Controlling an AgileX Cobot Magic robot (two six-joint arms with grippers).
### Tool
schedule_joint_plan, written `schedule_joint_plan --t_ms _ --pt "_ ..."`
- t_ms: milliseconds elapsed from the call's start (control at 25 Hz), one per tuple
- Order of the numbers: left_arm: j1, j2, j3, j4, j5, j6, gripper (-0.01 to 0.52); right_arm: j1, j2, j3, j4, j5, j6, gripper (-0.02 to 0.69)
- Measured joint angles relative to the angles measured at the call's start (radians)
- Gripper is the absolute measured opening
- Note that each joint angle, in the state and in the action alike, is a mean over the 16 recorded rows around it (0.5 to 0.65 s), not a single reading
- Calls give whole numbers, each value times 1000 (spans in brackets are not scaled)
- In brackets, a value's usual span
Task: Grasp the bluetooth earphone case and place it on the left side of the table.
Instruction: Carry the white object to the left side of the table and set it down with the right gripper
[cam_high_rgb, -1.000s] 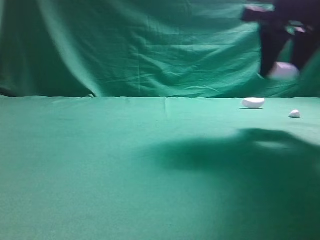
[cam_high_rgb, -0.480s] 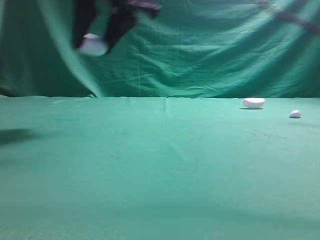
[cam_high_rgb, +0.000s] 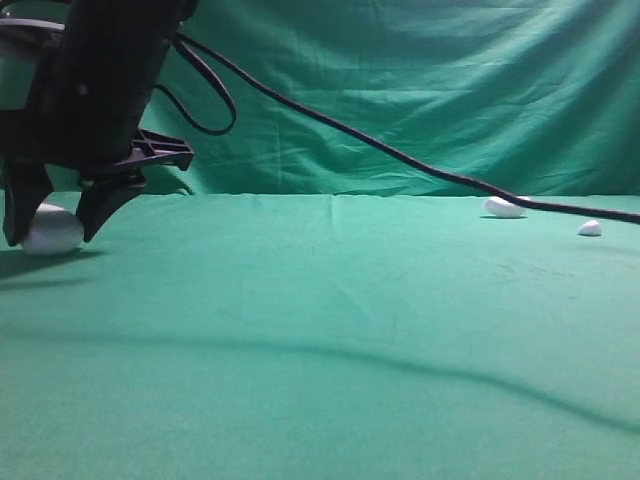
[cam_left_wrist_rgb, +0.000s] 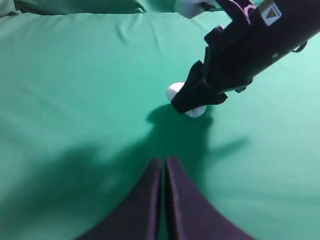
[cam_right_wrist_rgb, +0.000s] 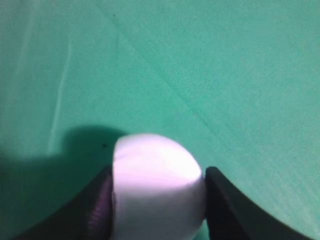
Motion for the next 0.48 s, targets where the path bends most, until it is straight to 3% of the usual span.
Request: schedule_joint_plan --t_ms 200,480 --pt "0 0 0 0 0 0 0 0 -63 -1 -5 62 12 484" --pt "0 0 0 0 0 0 0 -1 -216 -5 -24 243 48 263"
